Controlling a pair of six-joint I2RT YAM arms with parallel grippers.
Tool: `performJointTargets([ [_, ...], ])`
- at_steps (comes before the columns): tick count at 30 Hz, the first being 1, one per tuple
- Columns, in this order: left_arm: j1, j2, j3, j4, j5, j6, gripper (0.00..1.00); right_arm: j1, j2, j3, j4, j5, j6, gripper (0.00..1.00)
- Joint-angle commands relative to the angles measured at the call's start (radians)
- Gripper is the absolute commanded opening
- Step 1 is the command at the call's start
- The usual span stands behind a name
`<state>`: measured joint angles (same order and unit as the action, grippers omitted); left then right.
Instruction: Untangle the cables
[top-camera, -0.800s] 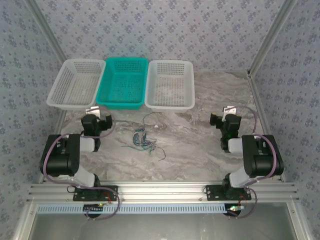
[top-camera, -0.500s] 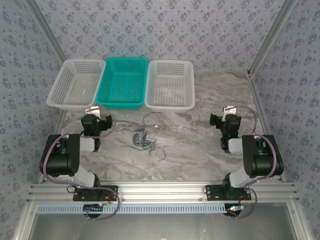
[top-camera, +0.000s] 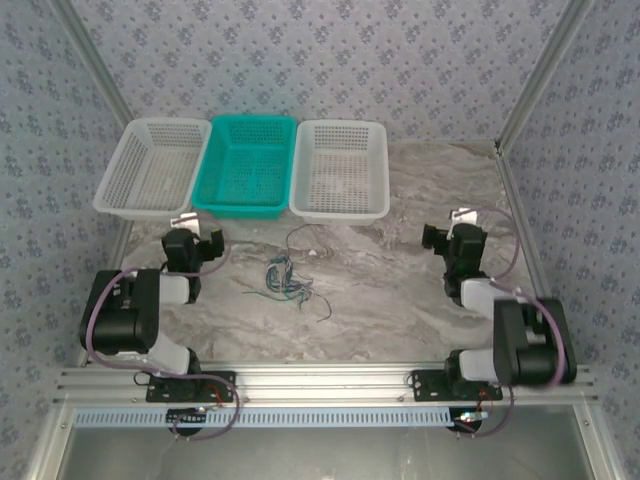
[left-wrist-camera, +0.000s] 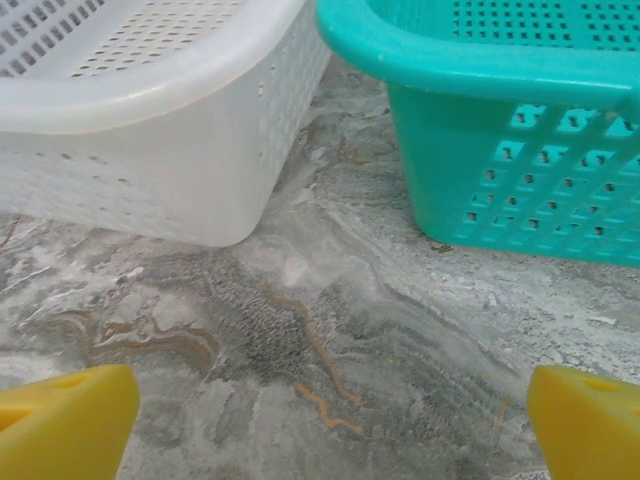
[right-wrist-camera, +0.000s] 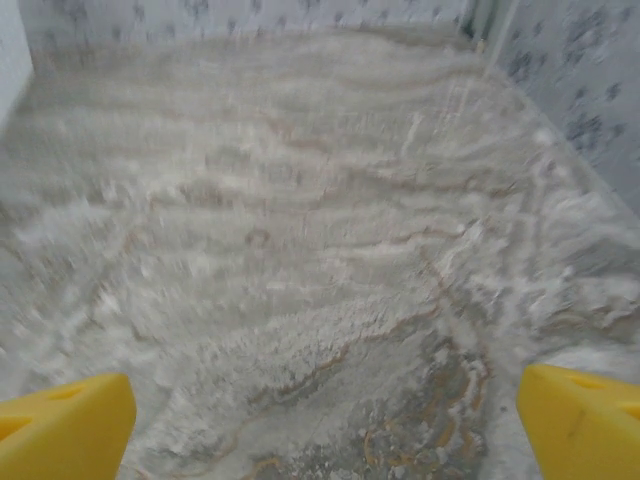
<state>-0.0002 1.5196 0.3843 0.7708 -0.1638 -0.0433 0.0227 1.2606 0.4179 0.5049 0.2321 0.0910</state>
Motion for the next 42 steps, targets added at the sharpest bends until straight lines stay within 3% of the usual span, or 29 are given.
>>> performJointTargets([
  [1,-0.002,-0.129,0.000,-0.034,-0.111,-0.047,0.99,0.006,-0.234,0.114,-0.461,0.145,0.286,1.00],
  [3,-0.009,-0.253,-0.001,-0.172,-0.184,-0.111,0.99,0.007,-0.343,0.174,-0.659,0.086,0.364,1.00],
  [7,-0.011,-0.511,0.049,-0.531,-0.182,-0.271,0.99,0.039,-0.444,0.279,-0.858,-0.204,0.392,1.00],
  [9,-0.012,-0.617,0.126,-0.763,-0.090,-0.392,0.98,0.084,-0.441,0.323,-0.901,-0.365,0.400,1.00],
  [11,-0.026,-0.669,0.191,-0.924,0.067,-0.469,0.95,0.161,-0.414,0.349,-0.905,-0.448,0.421,1.00],
  [15,-0.163,-0.669,0.276,-1.129,0.242,-0.584,0.88,0.387,-0.293,0.391,-0.874,-0.431,0.479,1.00],
  [19,-0.366,-0.607,0.267,-1.157,0.238,-0.677,0.76,0.637,-0.106,0.461,-0.822,-0.305,0.500,1.00],
  [23,-0.484,-0.472,0.260,-1.145,0.205,-0.702,0.70,0.771,0.110,0.533,-0.765,-0.285,0.506,1.00],
  [30,-0.512,-0.230,0.324,-1.121,0.116,-0.706,0.47,0.862,0.336,0.606,-0.705,-0.320,0.530,0.99],
  [37,-0.523,-0.062,0.353,-1.045,0.152,-0.708,0.34,0.903,0.417,0.640,-0.704,-0.303,0.558,0.97],
  [39,-0.522,-0.036,0.344,-1.029,0.154,-0.713,0.31,0.905,0.439,0.652,-0.704,-0.308,0.561,0.94],
  [42,-0.524,-0.007,0.340,-1.011,0.162,-0.713,0.16,0.907,0.466,0.668,-0.703,-0.319,0.564,0.80],
])
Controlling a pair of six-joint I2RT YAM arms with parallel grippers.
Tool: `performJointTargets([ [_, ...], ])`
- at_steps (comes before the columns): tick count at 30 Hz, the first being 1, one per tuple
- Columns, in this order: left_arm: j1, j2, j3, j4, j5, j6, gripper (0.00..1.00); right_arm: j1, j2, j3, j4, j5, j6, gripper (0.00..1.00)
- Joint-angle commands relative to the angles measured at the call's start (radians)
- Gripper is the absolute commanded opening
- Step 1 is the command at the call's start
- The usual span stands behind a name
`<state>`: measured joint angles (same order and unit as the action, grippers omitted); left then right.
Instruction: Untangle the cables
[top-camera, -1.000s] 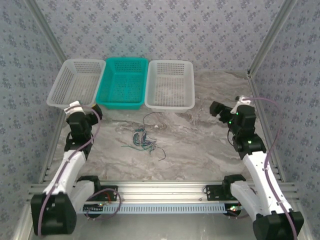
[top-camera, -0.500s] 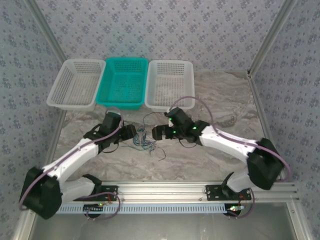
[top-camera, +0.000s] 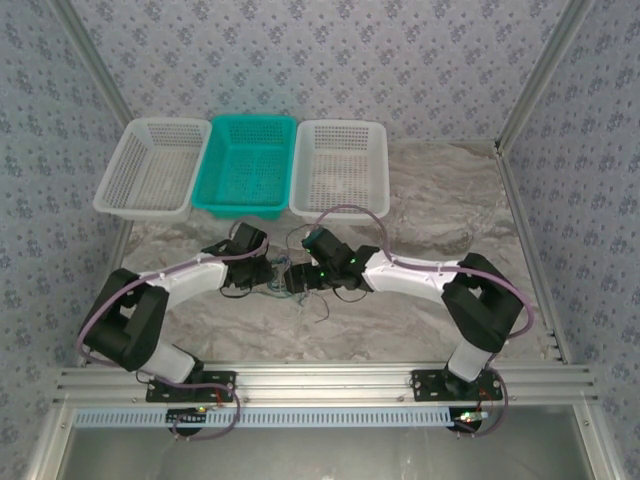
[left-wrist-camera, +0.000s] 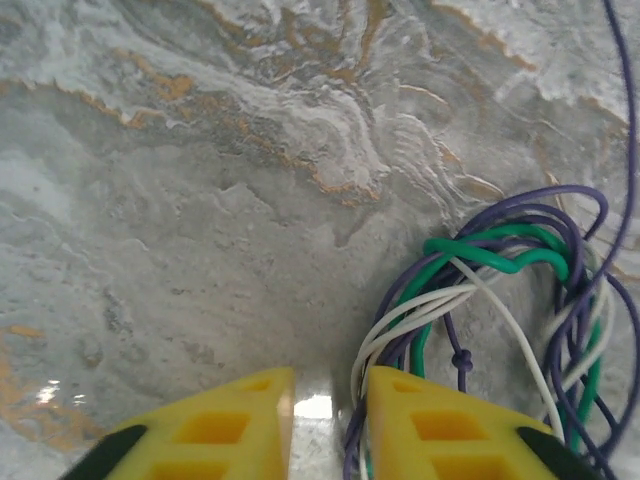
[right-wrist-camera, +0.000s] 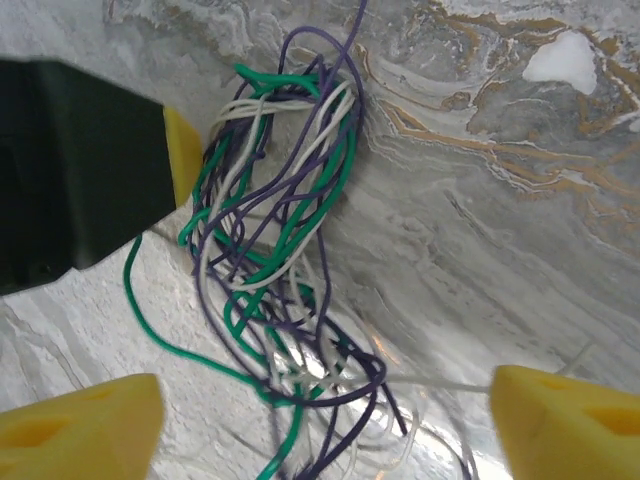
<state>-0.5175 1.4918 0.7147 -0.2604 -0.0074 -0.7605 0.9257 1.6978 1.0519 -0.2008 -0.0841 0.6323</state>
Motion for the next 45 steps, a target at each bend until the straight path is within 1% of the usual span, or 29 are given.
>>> performJointTargets([
  [1,-0.007,0.028,0.010,0.018,0.007,0.005,0.11,0.003,0.035,0.037,0.001,0.003,0.028,0.78],
  [3,-0.007,0.033,0.007,0.016,0.007,0.007,0.05,0.003,0.042,0.036,0.001,0.023,0.035,0.67],
  [4,-0.006,0.030,0.005,0.017,0.007,0.004,0.01,0.002,0.043,0.030,0.001,0.036,0.039,0.59],
  [5,-0.007,0.027,0.002,0.017,0.007,0.006,0.00,0.001,0.044,0.024,0.006,0.044,0.042,0.50],
  [7,-0.007,0.017,0.000,0.005,-0.008,0.010,0.00,-0.008,0.038,0.011,0.009,0.058,0.049,0.20],
  [9,-0.006,0.000,0.002,-0.025,-0.046,0.017,0.00,-0.024,0.018,-0.013,0.004,0.078,0.057,0.00],
  [13,-0.004,-0.055,0.009,-0.104,-0.154,0.036,0.00,-0.074,-0.086,-0.100,0.018,0.120,0.063,0.00],
  [16,0.002,-0.093,0.011,-0.142,-0.207,0.047,0.00,-0.119,-0.182,-0.178,0.040,0.139,0.074,0.00],
  [18,0.004,-0.110,0.010,-0.144,-0.201,0.055,0.00,-0.146,-0.222,-0.218,0.069,0.107,0.069,0.00],
  [20,0.003,-0.124,0.004,-0.083,-0.100,0.090,0.00,-0.151,-0.234,-0.233,0.104,0.050,0.039,0.00],
  [21,-0.001,-0.131,-0.005,-0.019,0.000,0.108,0.03,-0.149,-0.229,-0.233,0.119,0.013,0.018,0.00],
  [22,-0.009,-0.134,-0.013,0.047,0.091,0.115,0.11,-0.142,-0.219,-0.228,0.123,-0.003,0.007,0.00],
  [23,-0.020,-0.133,-0.016,0.087,0.144,0.110,0.22,-0.133,-0.211,-0.223,0.121,-0.006,0.006,0.00],
  [24,-0.039,-0.128,-0.011,0.128,0.174,0.100,0.36,-0.126,-0.200,-0.218,0.116,-0.003,0.006,0.00],
  [25,-0.057,-0.118,0.003,0.143,0.176,0.097,0.46,-0.122,-0.191,-0.213,0.115,0.001,0.006,0.00],
  [26,-0.072,-0.104,0.021,0.139,0.161,0.097,0.52,-0.122,-0.186,-0.214,0.115,0.001,0.007,0.00],
  [27,-0.085,-0.079,0.046,0.126,0.139,0.097,0.54,-0.122,-0.181,-0.214,0.118,0.000,0.013,0.00],
  [29,-0.103,-0.013,0.091,0.104,0.103,0.093,0.56,-0.122,-0.182,-0.215,0.127,-0.008,0.023,0.00],
  [31,-0.116,0.070,0.127,0.111,0.099,0.093,0.56,-0.122,-0.182,-0.214,0.131,-0.015,0.029,0.00],
  [34,-0.134,0.183,0.183,0.130,0.128,0.097,0.54,-0.120,-0.180,-0.208,0.114,-0.017,0.032,0.00],
  [37,-0.162,0.265,0.245,0.086,0.106,0.103,0.43,-0.120,-0.184,-0.207,0.091,-0.011,0.042,0.00],
  [38,-0.171,0.283,0.264,0.059,0.082,0.102,0.38,-0.120,-0.185,-0.207,0.085,-0.004,0.047,0.00],
  [42,-0.195,0.321,0.303,-0.073,-0.072,0.099,0.02,-0.123,-0.204,-0.213,0.044,0.048,0.071,0.00],
  [43,-0.194,0.312,0.292,-0.093,-0.111,0.093,0.00,-0.126,-0.217,-0.218,0.031,0.078,0.078,0.00],
  [45,-0.191,0.277,0.260,-0.126,-0.194,0.080,0.00,-0.136,-0.261,-0.248,0.007,0.141,0.099,0.00],
])
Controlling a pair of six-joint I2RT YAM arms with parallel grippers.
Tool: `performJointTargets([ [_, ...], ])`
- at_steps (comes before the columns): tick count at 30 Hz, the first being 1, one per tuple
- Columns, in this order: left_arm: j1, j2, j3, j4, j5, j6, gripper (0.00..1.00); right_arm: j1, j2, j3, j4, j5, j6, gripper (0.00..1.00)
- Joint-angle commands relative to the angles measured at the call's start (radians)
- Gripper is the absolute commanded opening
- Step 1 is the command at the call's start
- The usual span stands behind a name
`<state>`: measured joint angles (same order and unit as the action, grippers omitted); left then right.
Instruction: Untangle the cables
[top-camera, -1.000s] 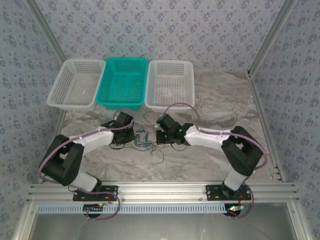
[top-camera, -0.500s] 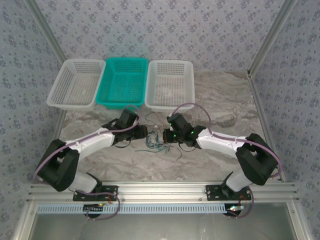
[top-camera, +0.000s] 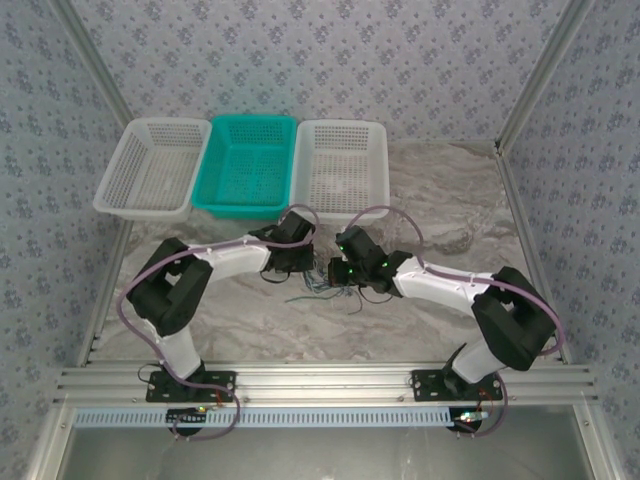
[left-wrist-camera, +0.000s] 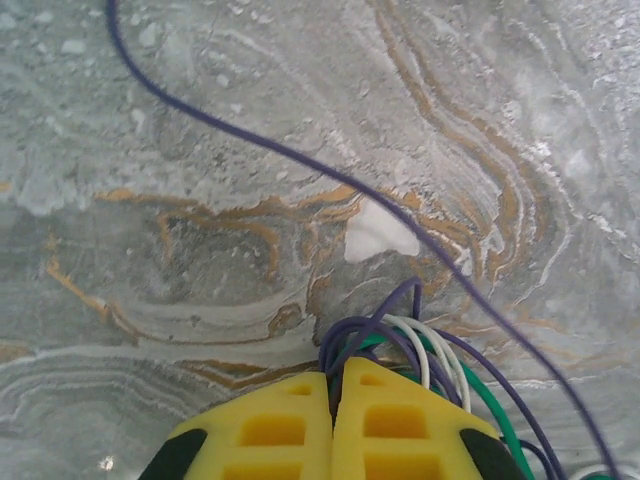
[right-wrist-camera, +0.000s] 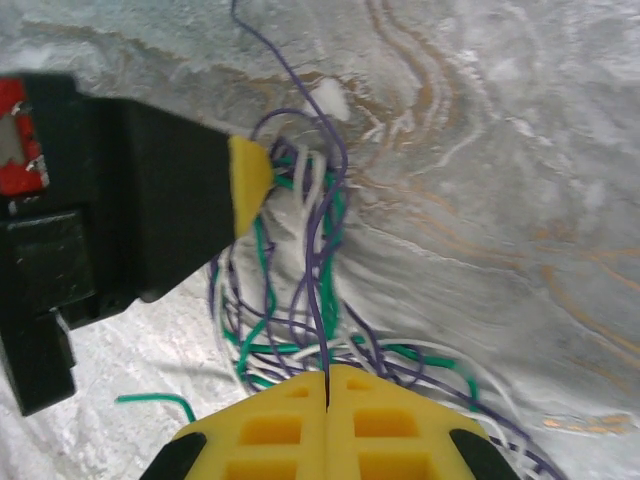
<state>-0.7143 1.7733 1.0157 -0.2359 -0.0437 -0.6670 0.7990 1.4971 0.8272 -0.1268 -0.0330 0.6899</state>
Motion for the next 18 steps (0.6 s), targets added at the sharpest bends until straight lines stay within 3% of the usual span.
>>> performJointTargets([
  [1,0.011,-0.032,-0.065,-0.169,-0.199,-0.021,0.00,-0.020,-0.092,-0.047,-0.072,0.128,0.053,0.00],
  [5,0.075,-0.144,-0.194,-0.189,-0.247,-0.050,0.00,-0.111,-0.262,-0.194,-0.112,0.244,0.144,0.00],
  [10,0.122,-0.201,-0.311,-0.146,-0.192,-0.063,0.00,-0.283,-0.453,-0.352,-0.098,0.198,0.192,0.00],
  [15,0.097,-0.178,-0.290,-0.122,-0.171,-0.076,0.00,-0.282,-0.477,-0.340,-0.075,0.148,0.164,0.00],
  [18,0.097,-0.200,-0.273,-0.176,-0.267,-0.086,0.00,-0.297,-0.481,-0.288,-0.161,0.190,0.143,0.00],
])
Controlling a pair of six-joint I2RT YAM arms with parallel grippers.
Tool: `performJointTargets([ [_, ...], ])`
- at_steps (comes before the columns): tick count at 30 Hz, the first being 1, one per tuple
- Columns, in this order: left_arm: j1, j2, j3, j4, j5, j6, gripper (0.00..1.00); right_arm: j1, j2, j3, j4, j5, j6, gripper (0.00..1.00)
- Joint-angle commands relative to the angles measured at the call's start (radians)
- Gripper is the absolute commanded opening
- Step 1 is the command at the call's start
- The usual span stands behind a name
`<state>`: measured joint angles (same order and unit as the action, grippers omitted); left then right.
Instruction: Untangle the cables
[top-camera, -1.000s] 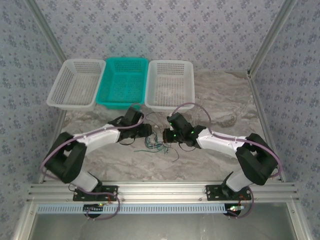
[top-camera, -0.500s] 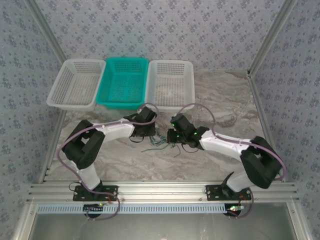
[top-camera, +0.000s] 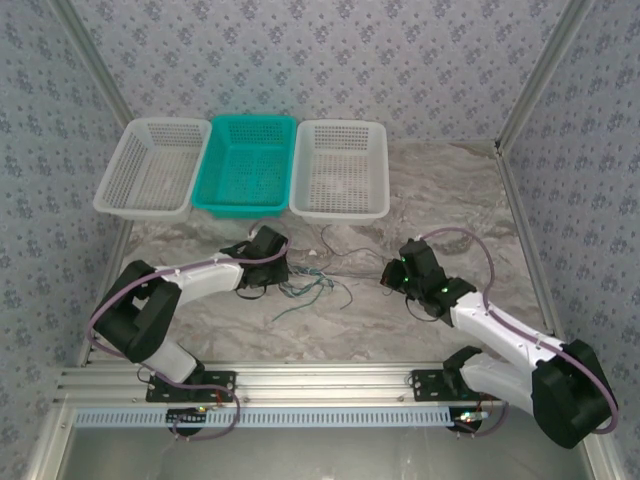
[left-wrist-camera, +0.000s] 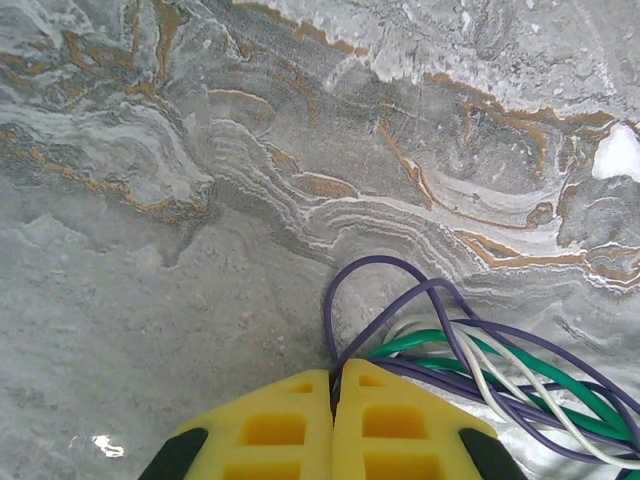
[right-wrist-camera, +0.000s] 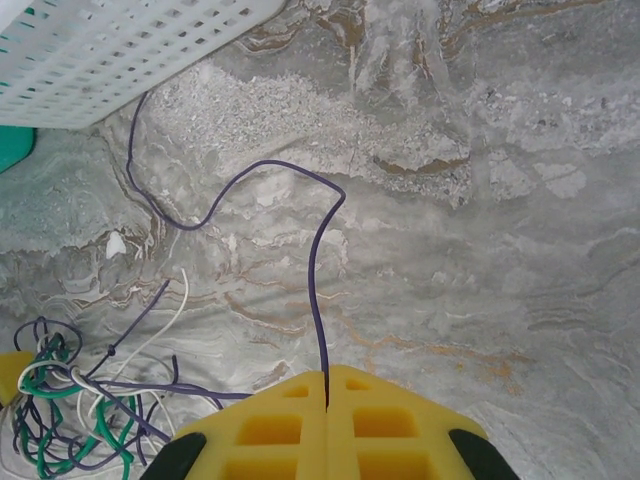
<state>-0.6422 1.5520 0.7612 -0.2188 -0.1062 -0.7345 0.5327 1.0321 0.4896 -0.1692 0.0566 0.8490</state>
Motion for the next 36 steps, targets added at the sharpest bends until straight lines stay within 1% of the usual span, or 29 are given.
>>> performJointTargets([
  [1,0.032,0.003,-0.020,-0.223,-0.256,-0.025,0.00,-0.048,-0.031,0.059,-0.164,0.117,0.000,0.00],
  [2,0.046,-0.014,-0.027,-0.245,-0.287,-0.028,0.00,-0.078,-0.053,0.058,-0.195,0.115,0.013,0.00],
  [4,0.097,-0.071,-0.060,-0.277,-0.309,-0.023,0.00,-0.184,-0.121,0.031,-0.226,0.081,0.049,0.00],
  [6,0.160,-0.134,-0.098,-0.283,-0.288,-0.018,0.00,-0.304,-0.189,-0.001,-0.226,0.026,0.067,0.00],
  [7,0.190,-0.174,-0.120,-0.266,-0.258,-0.009,0.00,-0.361,-0.222,-0.013,-0.221,-0.003,0.068,0.00],
  [8,0.209,-0.208,-0.135,-0.257,-0.250,-0.007,0.00,-0.409,-0.246,-0.023,-0.210,-0.022,0.070,0.00],
  [10,0.239,-0.267,-0.157,-0.252,-0.235,-0.017,0.00,-0.464,-0.277,-0.037,-0.186,-0.082,0.082,0.00],
  [11,0.242,-0.287,-0.165,-0.237,-0.217,-0.014,0.00,-0.462,-0.280,-0.040,-0.168,-0.101,0.083,0.00],
  [14,0.240,-0.307,-0.188,-0.154,-0.115,-0.013,0.00,-0.407,-0.255,-0.055,-0.076,-0.173,0.080,0.00],
  [15,0.237,-0.304,-0.192,-0.133,-0.088,-0.017,0.04,-0.376,-0.238,-0.055,-0.040,-0.199,0.057,0.00],
  [16,0.232,-0.302,-0.192,-0.115,-0.066,-0.018,0.12,-0.340,-0.221,-0.043,-0.023,-0.209,0.026,0.00],
  [17,0.227,-0.302,-0.191,-0.106,-0.054,-0.018,0.23,-0.312,-0.212,-0.025,-0.023,-0.206,-0.005,0.00],
  [19,0.217,-0.323,-0.177,-0.115,-0.046,-0.014,0.48,-0.241,-0.201,0.017,-0.027,-0.192,-0.084,0.00],
  [21,0.209,-0.380,-0.158,-0.151,-0.064,-0.010,0.59,-0.189,-0.209,0.049,-0.009,-0.201,-0.156,0.00],
  [22,0.207,-0.415,-0.148,-0.172,-0.074,-0.008,0.62,-0.162,-0.214,0.062,0.005,-0.216,-0.196,0.00],
  [24,0.203,-0.505,-0.117,-0.217,-0.082,-0.003,0.65,-0.088,-0.223,0.092,0.030,-0.229,-0.293,0.00],
  [26,0.186,-0.580,-0.079,-0.239,-0.061,0.007,0.68,-0.012,-0.219,0.126,0.036,-0.214,-0.381,0.00],
  [27,0.172,-0.612,-0.059,-0.244,-0.039,0.014,0.69,0.027,-0.211,0.146,0.038,-0.210,-0.427,0.00],
  [29,0.143,-0.647,-0.017,-0.233,0.032,0.027,0.71,0.086,-0.190,0.177,0.060,-0.246,-0.507,0.00],
  [32,0.107,-0.642,0.038,-0.197,0.173,0.005,0.72,0.156,-0.144,0.196,0.135,-0.337,-0.608,0.00],
  [34,0.098,-0.612,0.060,-0.165,0.271,-0.065,0.73,0.200,-0.098,0.197,0.194,-0.403,-0.683,0.00],
  [36,0.090,-0.580,0.067,-0.139,0.330,-0.155,0.72,0.243,-0.041,0.207,0.216,-0.419,-0.746,0.00],
])
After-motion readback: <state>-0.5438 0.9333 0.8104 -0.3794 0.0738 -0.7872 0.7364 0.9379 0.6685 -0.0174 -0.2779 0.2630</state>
